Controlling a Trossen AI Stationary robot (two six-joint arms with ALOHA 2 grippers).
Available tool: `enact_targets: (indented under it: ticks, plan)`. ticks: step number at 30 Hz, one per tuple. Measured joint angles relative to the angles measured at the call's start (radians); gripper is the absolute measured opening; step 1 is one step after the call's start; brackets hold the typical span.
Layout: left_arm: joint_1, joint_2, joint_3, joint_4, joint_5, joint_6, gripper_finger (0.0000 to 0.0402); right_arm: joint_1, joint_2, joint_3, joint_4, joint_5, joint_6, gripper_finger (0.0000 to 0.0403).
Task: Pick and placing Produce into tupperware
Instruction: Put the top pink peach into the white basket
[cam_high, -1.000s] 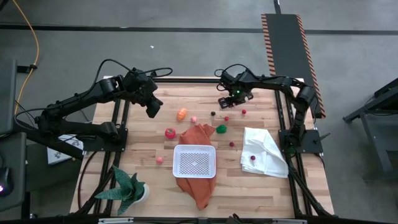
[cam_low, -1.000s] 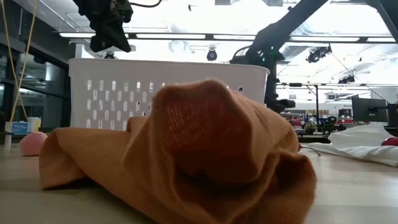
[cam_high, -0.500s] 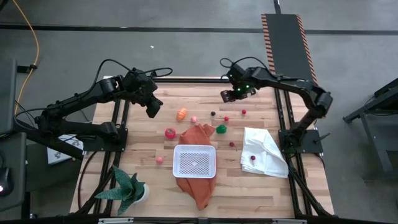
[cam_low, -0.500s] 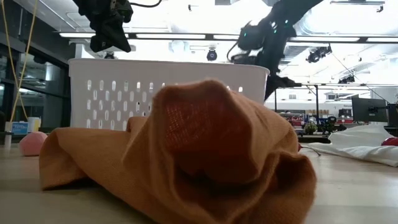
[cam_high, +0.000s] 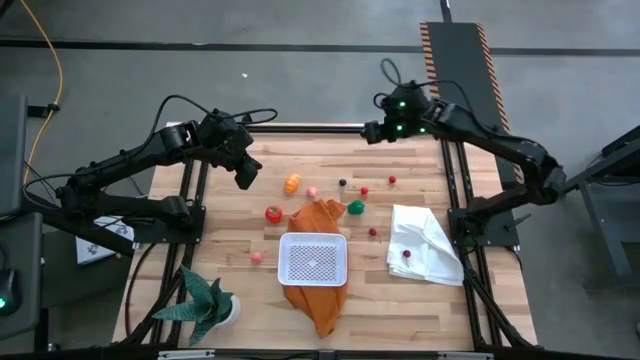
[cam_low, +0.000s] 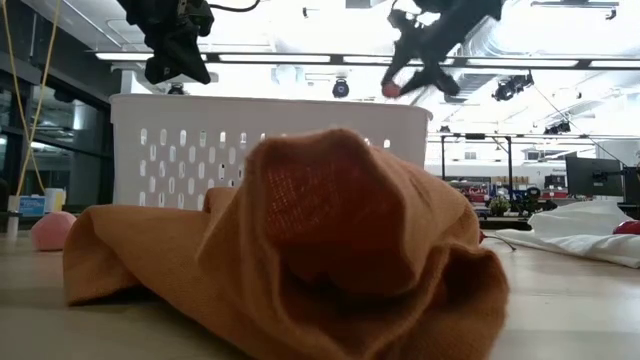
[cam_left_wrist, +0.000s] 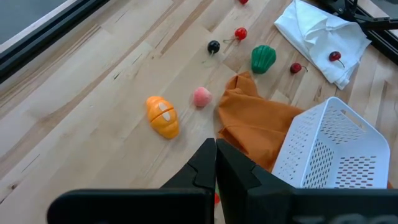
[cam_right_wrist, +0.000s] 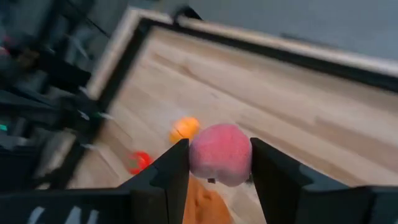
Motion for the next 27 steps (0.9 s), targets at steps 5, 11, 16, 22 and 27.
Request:
enact_targets:
  ticks: [5,11,16,22,27]
  plan:
    - [0.000,0.000,0.000,0.000,0.000,0.000,0.0001,0.000,-0.050,0.000,0.077,-0.001,0.000,0.0142]
    - [0.000,0.000,0.000,0.000,0.000,0.000,0.0001,0.000,-0.087,0.000,0.122,-0.011,-0.006,0.0142]
    - [0.000,0.000,0.000,0.002,0.000,0.000,0.0001,0.000,-0.106,0.000,0.152,-0.067,-0.024,0.0142]
    - [0.000,0.000,0.000,0.009,0.034,0.000,0.0001,0.002,-0.124,0.000,0.239,-0.186,-0.056,0.0142]
    - [0.000,0.000,0.000,0.046,0.076,0.000,0.0001,0.016,-0.139,0.000,0.334,-0.312,-0.082,0.0142]
